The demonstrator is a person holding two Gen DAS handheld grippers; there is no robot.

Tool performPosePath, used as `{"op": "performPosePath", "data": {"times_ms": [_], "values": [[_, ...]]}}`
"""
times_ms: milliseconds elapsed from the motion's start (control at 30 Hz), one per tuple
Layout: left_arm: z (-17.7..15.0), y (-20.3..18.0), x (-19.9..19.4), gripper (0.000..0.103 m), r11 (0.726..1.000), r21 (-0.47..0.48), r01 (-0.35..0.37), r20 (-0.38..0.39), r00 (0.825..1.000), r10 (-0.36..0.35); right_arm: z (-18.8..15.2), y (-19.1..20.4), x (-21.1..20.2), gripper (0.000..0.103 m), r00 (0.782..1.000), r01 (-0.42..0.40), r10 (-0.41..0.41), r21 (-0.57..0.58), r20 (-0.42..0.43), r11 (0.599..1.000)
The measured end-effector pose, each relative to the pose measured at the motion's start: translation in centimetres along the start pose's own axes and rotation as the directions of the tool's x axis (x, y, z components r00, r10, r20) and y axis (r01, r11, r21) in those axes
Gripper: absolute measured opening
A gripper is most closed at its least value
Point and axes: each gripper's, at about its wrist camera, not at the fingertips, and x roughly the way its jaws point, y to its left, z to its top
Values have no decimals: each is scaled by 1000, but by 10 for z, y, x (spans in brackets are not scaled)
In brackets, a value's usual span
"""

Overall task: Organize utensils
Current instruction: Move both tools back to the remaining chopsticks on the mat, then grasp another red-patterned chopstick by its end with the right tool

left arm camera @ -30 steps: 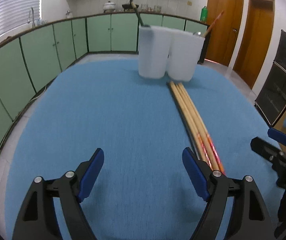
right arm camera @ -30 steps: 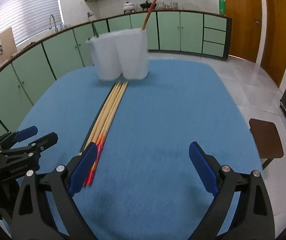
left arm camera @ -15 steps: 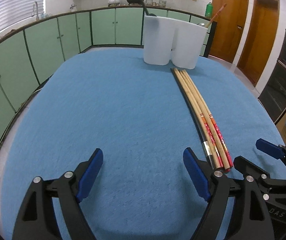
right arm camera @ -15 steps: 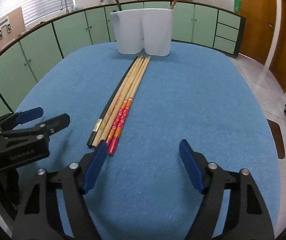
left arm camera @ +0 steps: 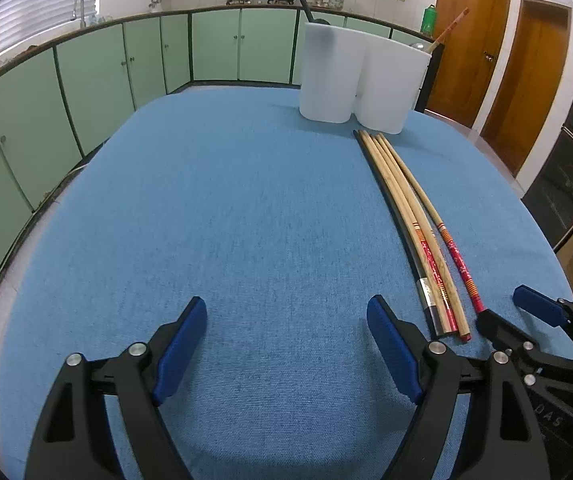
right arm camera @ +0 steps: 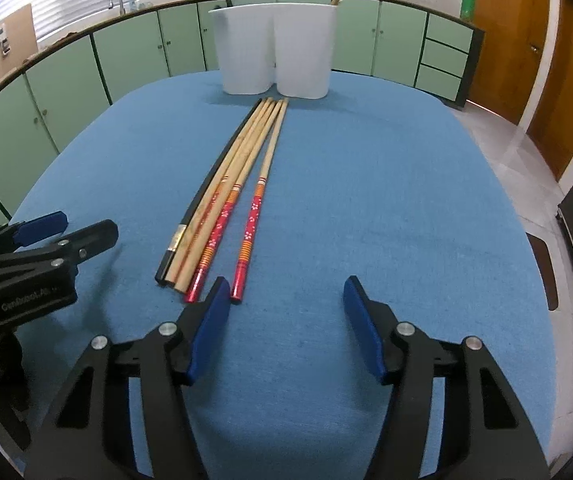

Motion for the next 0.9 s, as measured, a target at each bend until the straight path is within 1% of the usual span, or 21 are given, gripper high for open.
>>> {"op": "performPosePath", "data": {"times_ms": [100,133,167,200,233,267,300,333,367,467,567,667,833,900], "values": [[0,-1,2,81,1000,5,-5,-2,1000,5,-2,2,-1,55,1000,-26,26,-11,6,1000],[1,-2,2,81,1000,8,-5,-2,1000,5,-2,4,-1,51,999,-34,34,-15,4,999],[1,-1,2,81,1000,10,-5,-1,1000,5,-2,6,1,43,999,-48,48,-21,-1,999],[1,-1,1,81,1000,10,-6,-1,1000,6,-1,7,1,40,999,-54,54,-25,0,998],[1,-1,2,81,1000,11,-6,-1,1000,6,0,9,2,34,998,-58,58,-30,1,998],[1,-1,2,81,1000,11,-6,-1,1000,6,0,10,2,26,998,-61,62,-34,1,998],[1,-2,2,81,1000,13,-7,-1,1000,7,-1,11,1,21,998,-66,66,-37,2,997],[2,-2,2,81,1000,16,-8,-3,1000,8,-1,11,1,11,997,-75,76,-38,2,996],[2,-2,3,81,1000,19,-10,-3,1000,10,-1,11,1,6,997,-82,82,-39,2,996],[2,-7,4,81,999,42,-13,-5,1000,13,-1,7,0,6,995,-95,95,-21,4,995],[1,-11,3,81,998,59,-8,-2,1000,8,-1,-1,0,5,997,-83,83,2,6,997],[1,-17,3,81,998,67,18,-1,1000,-18,-1,-10,-1,5,999,-52,52,14,10,999],[0,-32,0,81,994,87,69,11,997,-70,-2,-28,1,5,999,-39,38,61,10,997],[0,-40,2,81,992,107,65,3,998,-66,-3,-30,1,5,999,-41,40,64,11,997]]}}
